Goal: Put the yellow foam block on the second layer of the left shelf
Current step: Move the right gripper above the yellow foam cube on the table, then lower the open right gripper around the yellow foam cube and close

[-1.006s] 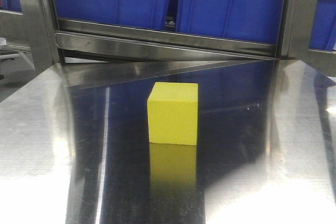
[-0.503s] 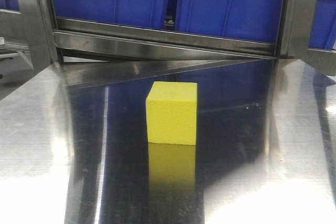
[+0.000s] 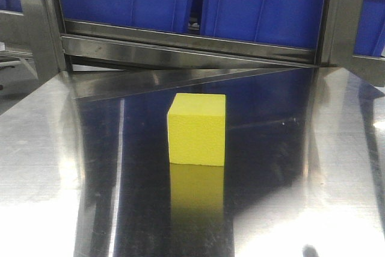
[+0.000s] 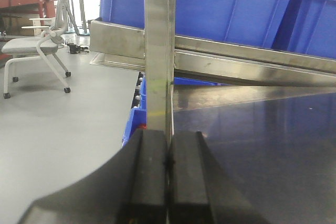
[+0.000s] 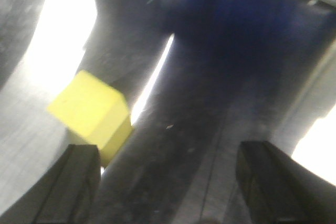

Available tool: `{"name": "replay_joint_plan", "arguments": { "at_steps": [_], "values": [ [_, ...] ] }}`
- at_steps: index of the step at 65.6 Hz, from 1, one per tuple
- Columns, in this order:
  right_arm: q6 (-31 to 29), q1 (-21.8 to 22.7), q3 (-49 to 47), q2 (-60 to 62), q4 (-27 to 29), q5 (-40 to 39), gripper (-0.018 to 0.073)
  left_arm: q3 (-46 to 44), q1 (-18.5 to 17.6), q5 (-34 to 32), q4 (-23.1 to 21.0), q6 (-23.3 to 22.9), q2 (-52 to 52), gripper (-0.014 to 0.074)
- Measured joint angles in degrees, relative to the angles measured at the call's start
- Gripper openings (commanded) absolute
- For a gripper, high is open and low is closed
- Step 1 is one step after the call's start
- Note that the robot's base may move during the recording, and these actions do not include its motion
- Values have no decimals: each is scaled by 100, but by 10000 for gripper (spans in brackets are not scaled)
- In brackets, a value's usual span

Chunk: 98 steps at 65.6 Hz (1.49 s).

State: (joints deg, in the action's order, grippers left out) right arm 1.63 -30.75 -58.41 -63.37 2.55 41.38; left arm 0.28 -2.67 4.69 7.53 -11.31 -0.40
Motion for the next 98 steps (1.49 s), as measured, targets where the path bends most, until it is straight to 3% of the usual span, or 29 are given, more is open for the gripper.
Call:
{"name": "replay_joint_plan", "arguments": {
  "at_steps": [5,18,39,59,98],
  "values": [
    [367,-307,-551,-582,0,346,615,0,0,0,0,0,0,137],
    [2405,-1003,-1998,-2062,-255,1406,615,0,0,0,0,0,0,137],
    [4320,-1600,-3028,-3471,-981,1713,613,0,0,0,0,0,0,137],
    [4692,-1660,-3056,-3857,-1430,2079,613,0,0,0,0,0,0,137],
    [4900,-1660,-2979,-4331,-1460,1819,613,0,0,0,0,0,0,137]
  ]
}}
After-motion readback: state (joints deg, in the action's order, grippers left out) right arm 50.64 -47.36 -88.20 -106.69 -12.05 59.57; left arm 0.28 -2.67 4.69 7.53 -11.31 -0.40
